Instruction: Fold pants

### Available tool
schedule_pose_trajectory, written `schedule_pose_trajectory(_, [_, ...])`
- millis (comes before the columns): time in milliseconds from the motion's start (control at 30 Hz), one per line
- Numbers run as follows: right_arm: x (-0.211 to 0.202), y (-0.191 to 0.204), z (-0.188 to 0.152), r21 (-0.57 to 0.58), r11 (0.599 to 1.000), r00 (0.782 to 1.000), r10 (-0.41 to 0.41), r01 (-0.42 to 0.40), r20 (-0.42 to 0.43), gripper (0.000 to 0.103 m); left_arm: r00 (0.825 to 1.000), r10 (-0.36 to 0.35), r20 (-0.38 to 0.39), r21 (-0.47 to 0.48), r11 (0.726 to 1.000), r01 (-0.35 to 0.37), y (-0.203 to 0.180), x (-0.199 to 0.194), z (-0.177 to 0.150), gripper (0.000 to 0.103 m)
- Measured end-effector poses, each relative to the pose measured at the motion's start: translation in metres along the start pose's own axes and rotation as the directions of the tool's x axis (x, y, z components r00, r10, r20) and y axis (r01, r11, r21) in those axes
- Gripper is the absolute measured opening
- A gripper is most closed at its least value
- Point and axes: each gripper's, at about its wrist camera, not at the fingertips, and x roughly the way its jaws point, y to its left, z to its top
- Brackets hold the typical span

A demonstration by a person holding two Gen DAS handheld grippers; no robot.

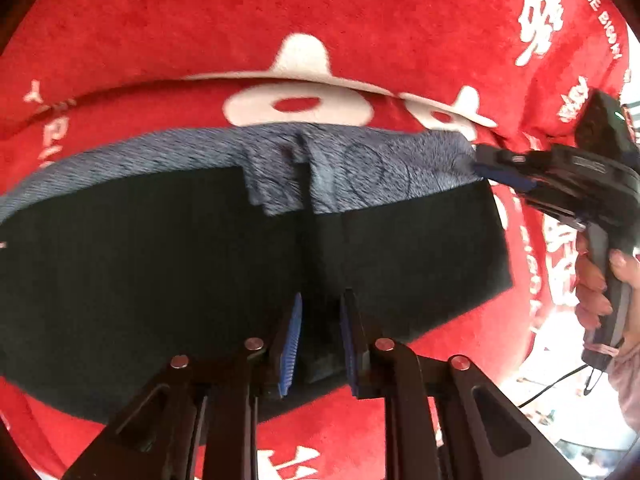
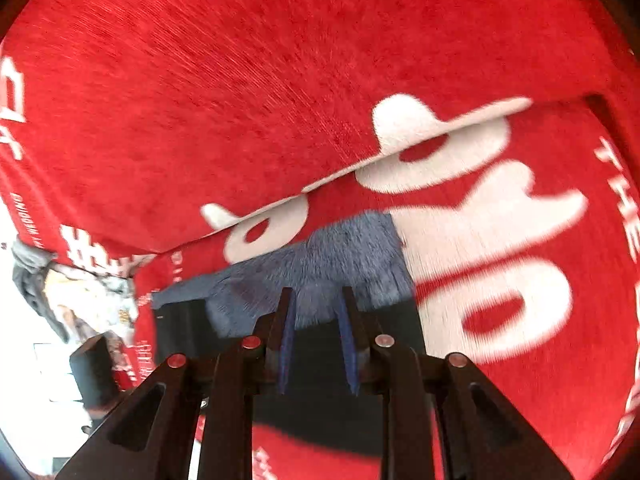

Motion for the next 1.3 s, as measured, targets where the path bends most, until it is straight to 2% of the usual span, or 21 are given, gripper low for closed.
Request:
schedule_pose_trajectory(33, [0.019,-0.001,0.003,0.021,1.0,0.999,-0.01,0.011,-0.039,0.025,1.0,0.031,0.005,-0.01,0.999,-0.031,0.001,-0.001,0.0,0.047])
schedule_pose_trajectory(100, [0.041,0.0,0.0,0.074,0.997,0.997,0.02,-0.015,-0.068,0.025,0.997,0.067,0.034,-0.026,0.997,-0.066,0.003,-0.008,-0.001,0.063])
schedule_pose_trajectory(167, [0.049,0.015,-0.006,0.049,0.999,0.998,0.021,-0.018,-0.061,0.025,0.995,0.088,0.054,-0.036,0.996,-0.086,0.006,-0.013,-0.002,0.063])
schedule_pose_trajectory(267, [0.062,0.041,-0.021,0.007,0.999,0.992,0.048,-0.047,-0.114,0.025,0.99,0.127,0.054,-0.062,0.99,-0.124,0.015,-0.018,-0.007,0.063])
schedule_pose_trajectory(367, [0.077,0.072,-0.038,-0.089,0.996,0.99,0.004,-0.017,-0.141,0.025,0.983,0.177,0.056,-0.083,0.982,-0.172,0.026,-0.021,-0.012,0.063])
schedule_pose_trajectory(500, [0.107,0.097,-0.062,-0.114,0.993,0.977,0.011,-0.036,-0.212,0.025,0.976,0.216,0.038,-0.133,0.969,-0.209,0.05,-0.024,-0.026,0.063])
schedule_pose_trajectory(567, [0.105,0.111,-0.075,-0.212,0.977,0.985,-0.059,0.024,-0.162,0.025,0.972,0.233,0.028,-0.153,0.962,-0.226,0.061,-0.027,-0.033,0.063])
schedule_pose_trajectory(600, [0.105,0.115,-0.079,-0.235,0.971,0.983,-0.078,0.037,-0.165,0.025,0.97,0.242,0.025,-0.162,0.958,-0.235,0.064,-0.029,-0.036,0.063])
schedule_pose_trajectory(700, [0.099,0.123,-0.09,-0.243,0.97,0.976,-0.069,0.018,-0.205,0.025,0.965,0.261,0.028,-0.177,0.951,-0.252,0.074,-0.04,-0.047,0.063])
schedule_pose_trajectory(800, [0.086,0.134,-0.105,-0.294,0.954,0.974,-0.118,0.056,-0.195,0.026,0.961,0.274,0.033,-0.187,0.946,-0.264,0.078,-0.051,-0.056,0.063])
schedule_pose_trajectory(867, [0.077,0.137,-0.113,-0.293,0.954,0.97,-0.134,0.071,-0.201,0.038,0.961,0.275,0.037,-0.194,0.945,-0.263,0.082,-0.058,-0.062,0.063])
schedule_pose_trajectory(900, [0.071,0.136,-0.117,-0.285,0.955,0.969,-0.138,0.077,-0.202,0.05,0.961,0.273,0.042,-0.197,0.945,-0.26,0.083,-0.061,-0.064,0.063])
schedule_pose_trajectory(933, [0.066,0.135,-0.121,-0.28,0.957,0.968,-0.142,0.081,-0.205,0.054,0.961,0.273,0.05,-0.202,0.945,-0.258,0.085,-0.065,-0.067,0.067])
schedule_pose_trajectory(967, [0.061,0.136,-0.127,-0.278,0.957,0.968,-0.146,0.086,-0.204,0.054,0.962,0.268,0.056,-0.207,0.945,-0.252,0.087,-0.068,-0.07,0.073])
schedule_pose_trajectory(1000, [0.058,0.137,-0.133,-0.281,0.955,0.967,-0.155,0.094,-0.204,0.055,0.962,0.266,0.062,-0.212,0.945,-0.248,0.089,-0.069,-0.071,0.083])
schedule_pose_trajectory(1067, [0.056,0.139,-0.141,-0.281,0.953,0.961,-0.174,0.111,-0.213,0.056,0.964,0.258,0.071,-0.222,0.946,-0.237,0.094,-0.074,-0.077,0.084])
schedule_pose_trajectory(1300, [0.055,0.153,-0.161,-0.29,0.946,0.946,-0.22,0.147,-0.237,0.077,0.969,0.242,0.054,-0.272,0.937,-0.218,0.111,-0.077,-0.088,0.084])
